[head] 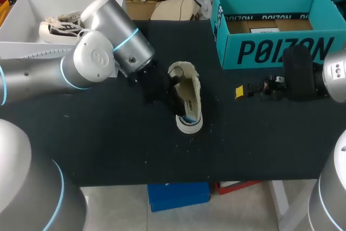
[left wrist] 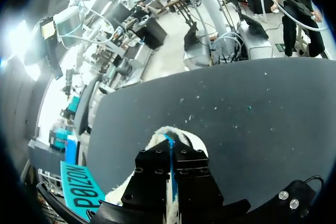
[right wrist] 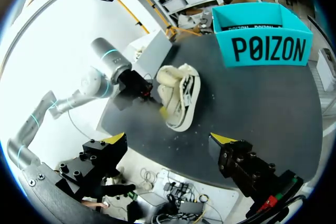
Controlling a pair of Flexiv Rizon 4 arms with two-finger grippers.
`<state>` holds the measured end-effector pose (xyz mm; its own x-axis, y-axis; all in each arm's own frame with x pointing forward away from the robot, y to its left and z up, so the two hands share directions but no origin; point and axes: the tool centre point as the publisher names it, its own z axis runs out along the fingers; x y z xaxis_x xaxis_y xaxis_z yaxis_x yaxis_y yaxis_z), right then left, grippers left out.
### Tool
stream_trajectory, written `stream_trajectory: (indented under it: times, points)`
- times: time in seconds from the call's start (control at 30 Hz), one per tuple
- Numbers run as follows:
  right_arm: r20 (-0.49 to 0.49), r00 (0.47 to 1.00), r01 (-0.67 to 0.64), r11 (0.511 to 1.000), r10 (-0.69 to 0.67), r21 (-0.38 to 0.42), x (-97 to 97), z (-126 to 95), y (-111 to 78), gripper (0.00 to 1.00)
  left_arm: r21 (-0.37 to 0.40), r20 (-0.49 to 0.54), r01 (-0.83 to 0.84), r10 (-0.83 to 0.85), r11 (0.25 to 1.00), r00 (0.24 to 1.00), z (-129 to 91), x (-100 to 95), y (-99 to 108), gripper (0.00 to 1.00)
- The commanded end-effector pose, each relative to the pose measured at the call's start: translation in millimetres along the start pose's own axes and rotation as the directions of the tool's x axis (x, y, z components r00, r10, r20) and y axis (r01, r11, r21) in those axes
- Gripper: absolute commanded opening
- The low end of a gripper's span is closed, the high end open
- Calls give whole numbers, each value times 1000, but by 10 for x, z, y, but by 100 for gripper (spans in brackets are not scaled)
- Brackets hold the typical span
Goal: Take the shoe out of the shoebox, open the shoe tongue, remove and reinsert the insole, then place the shoe into the shoebox
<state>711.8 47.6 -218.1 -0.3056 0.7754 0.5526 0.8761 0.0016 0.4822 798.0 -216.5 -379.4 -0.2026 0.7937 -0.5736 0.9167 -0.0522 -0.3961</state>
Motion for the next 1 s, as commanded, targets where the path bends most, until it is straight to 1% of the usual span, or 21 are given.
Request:
stream_trajectory:
  times: [0.03,0.13,0.23,0.27,0.3,0.33,0.4,0.43,0.5,0.57,0.63,0.7,0.73,0.77,0.8,0.87,0.9,0.93,1.0]
  points:
    - [-1,1000,0,1000,0,-3,0,5,-12,100,-28,0,10,-10,1000,1000,-5,14,20,0]
    - [-1,1000,0,1000,0,-3,0,5,-12,100,-31,10,6,-6,999,1000,11,-18,7,0]
    - [-1,1000,0,1000,0,-3,0,5,-12,100,12,-16,8,-8,1000,1000,105,-10,-32,0]
    - [-1,1000,0,1000,0,-3,0,5,-12,100,26,-36,11,-10,1000,999,136,7,-41,6]
    - [-1,1000,0,1000,0,-3,0,5,-12,100,38,-64,15,-12,999,998,170,32,-49,20]
    - [-1,1000,0,1000,0,-3,0,5,-12,100,51,-91,17,-12,999,996,188,50,-61,25]
    - [-1,1000,0,1000,0,-3,0,5,-12,100,88,-132,29,-17,996,991,203,78,-98,33]
    - [-1,1000,0,1000,0,-3,0,5,-12,100,104,-143,38,-23,994,989,199,87,-121,38]
    - [-1,1000,0,1000,0,-3,0,5,-12,100,110,-162,38,-20,993,987,164,93,-144,48]
    - [-1,1000,0,1000,0,-3,0,5,-12,100,111,-157,36,-18,993,988,102,74,-161,69]
    - [-1,1000,0,1000,0,-3,0,5,-12,100,124,-132,25,-8,992,991,19,30,-195,71]
    - [-1,1000,0,1000,0,-3,0,5,-12,100,123,-113,10,4,992,994,-65,-26,-223,67]
    - [-1,1000,0,1000,0,-3,0,5,-12,100,118,-106,3,9,993,994,-91,-44,-224,62]
    - [-1,1000,0,1000,0,-3,0,5,-12,100,102,-97,-5,15,995,995,-122,-70,-214,51]
    - [-1,1000,0,1000,0,-3,0,5,-12,100,80,-102,-15,23,997,994,-152,-90,-193,42]
    - [-1,1000,0,1000,0,-3,0,5,-12,100,57,-119,-23,29,998,992,-178,-101,-161,22]
    - [-1,1000,0,1000,0,-3,0,5,-12,100,48,-127,-25,31,999,991,-184,-108,-153,7]
    - [-1,1000,0,1000,0,-3,0,5,-12,100,44,-134,-29,34,999,990,-187,-112,-149,0]
    - [-1,1000,0,1000,0,-3,0,5,-12,100,4,-167,-49,49,999,985,-178,-124,-112,0]
